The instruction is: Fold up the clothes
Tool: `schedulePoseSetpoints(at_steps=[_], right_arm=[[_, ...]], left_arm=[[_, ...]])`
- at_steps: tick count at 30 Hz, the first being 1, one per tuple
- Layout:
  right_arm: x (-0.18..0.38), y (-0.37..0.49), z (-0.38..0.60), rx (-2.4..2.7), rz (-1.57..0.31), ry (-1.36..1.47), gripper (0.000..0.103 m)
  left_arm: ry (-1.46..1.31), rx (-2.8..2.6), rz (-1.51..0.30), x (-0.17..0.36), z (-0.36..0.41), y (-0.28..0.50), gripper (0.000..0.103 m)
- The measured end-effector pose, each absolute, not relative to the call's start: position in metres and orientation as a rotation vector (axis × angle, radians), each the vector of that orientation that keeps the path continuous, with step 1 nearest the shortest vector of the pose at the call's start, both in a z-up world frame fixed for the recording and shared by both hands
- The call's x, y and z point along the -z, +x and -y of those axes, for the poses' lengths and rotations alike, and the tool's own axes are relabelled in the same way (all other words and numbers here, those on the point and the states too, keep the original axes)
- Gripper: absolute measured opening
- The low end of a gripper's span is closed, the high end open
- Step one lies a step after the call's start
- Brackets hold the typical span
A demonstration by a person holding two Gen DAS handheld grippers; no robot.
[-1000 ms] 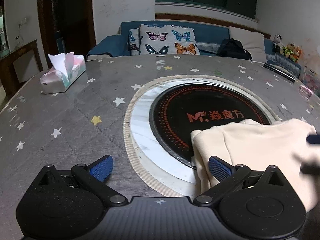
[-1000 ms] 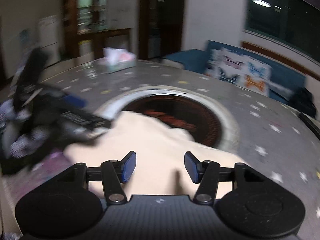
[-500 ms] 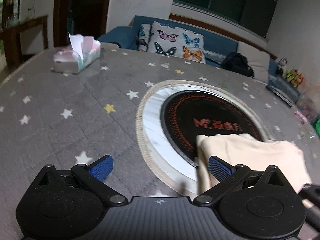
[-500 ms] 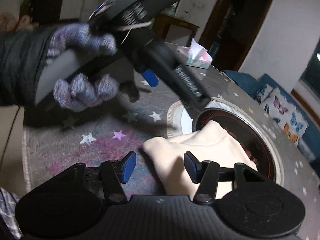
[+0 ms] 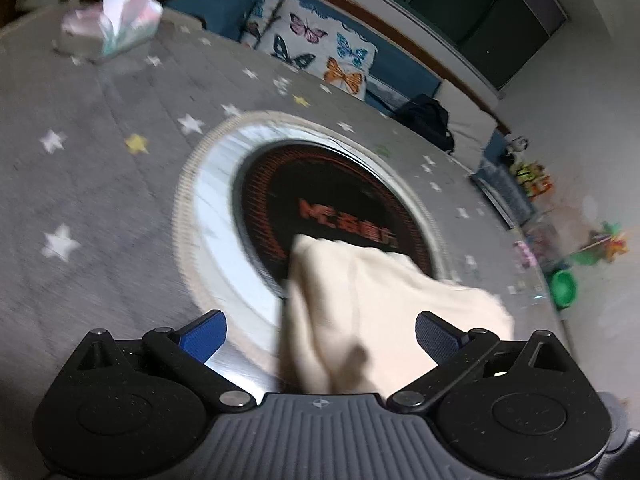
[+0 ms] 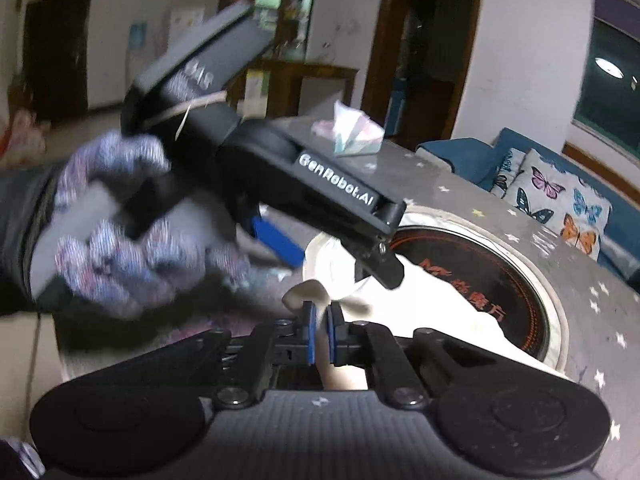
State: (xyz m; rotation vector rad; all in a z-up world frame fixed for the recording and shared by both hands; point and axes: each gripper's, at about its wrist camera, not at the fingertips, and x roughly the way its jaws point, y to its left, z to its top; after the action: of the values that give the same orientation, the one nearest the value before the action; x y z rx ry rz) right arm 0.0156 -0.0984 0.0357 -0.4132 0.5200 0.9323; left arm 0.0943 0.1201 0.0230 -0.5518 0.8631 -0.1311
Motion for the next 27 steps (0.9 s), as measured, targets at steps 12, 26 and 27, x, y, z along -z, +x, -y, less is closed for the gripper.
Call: schedulePoseSetpoints(at_steps=[12,26,27], right_arm=[[-0.032,0.008,0.106,-0.974,-0.517,-0.459,0.027],[0.0,0.009,0.066,-0.927,-0.512,-0.606,0.011],[-0.004,0.013,0.07,-0.927,-0.515,-0.571,0.008]], left_arm=[[-0.617,0.094,-0.86,-0.029,-0.117,0.094,0.086],[-0.674,0.107,-0.881,-0.02,-0.126,0.096,0.091],[-0.681,0.109,-0.882,-0.02,-0.125,0.096,0.091]])
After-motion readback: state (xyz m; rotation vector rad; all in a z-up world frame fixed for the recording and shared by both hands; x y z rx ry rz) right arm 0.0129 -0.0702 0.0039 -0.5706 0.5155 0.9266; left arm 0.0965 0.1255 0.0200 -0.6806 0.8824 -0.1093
